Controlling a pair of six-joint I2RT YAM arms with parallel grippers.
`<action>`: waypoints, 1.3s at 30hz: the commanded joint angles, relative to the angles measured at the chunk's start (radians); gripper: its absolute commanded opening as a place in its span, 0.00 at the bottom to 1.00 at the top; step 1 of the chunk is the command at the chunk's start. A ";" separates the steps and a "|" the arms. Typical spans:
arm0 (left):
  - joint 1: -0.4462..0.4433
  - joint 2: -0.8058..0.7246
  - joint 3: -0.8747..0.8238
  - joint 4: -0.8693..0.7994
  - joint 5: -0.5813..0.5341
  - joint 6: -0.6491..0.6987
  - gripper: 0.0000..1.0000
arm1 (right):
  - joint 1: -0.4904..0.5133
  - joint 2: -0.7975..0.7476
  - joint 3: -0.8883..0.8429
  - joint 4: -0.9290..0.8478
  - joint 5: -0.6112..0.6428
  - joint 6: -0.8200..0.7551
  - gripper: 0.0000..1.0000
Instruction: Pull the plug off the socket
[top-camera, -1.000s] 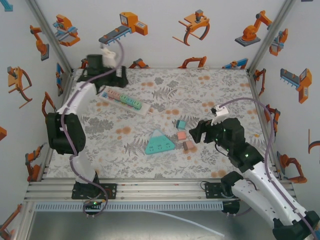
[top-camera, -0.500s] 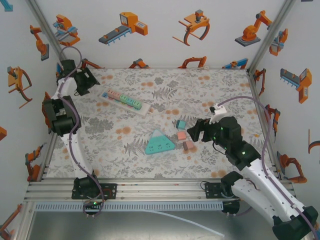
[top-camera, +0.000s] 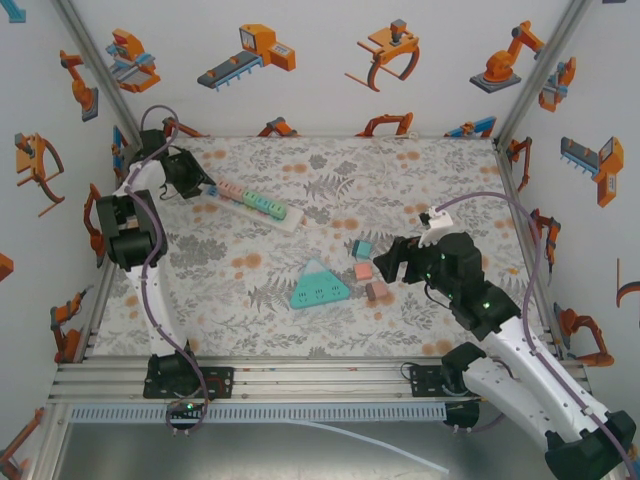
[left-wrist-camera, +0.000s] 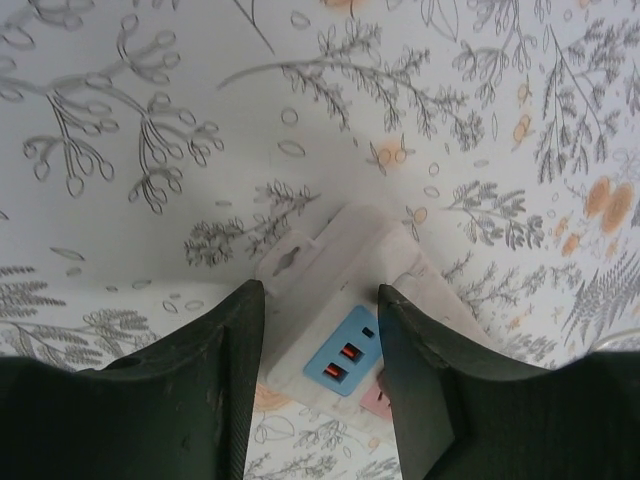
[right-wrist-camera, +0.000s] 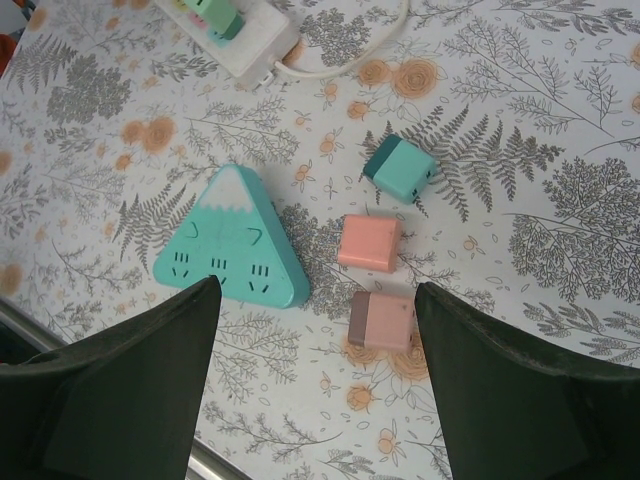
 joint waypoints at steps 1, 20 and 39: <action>-0.044 -0.056 -0.147 -0.076 -0.035 -0.002 0.48 | 0.008 -0.015 -0.007 0.012 0.008 0.022 0.71; -0.242 -0.405 -0.895 0.421 -0.001 -0.333 0.48 | 0.012 0.006 0.028 -0.017 0.033 0.043 0.71; -0.334 -0.748 -1.063 0.396 -0.215 -0.265 0.62 | -0.044 0.647 0.484 -0.018 -0.327 -0.707 0.75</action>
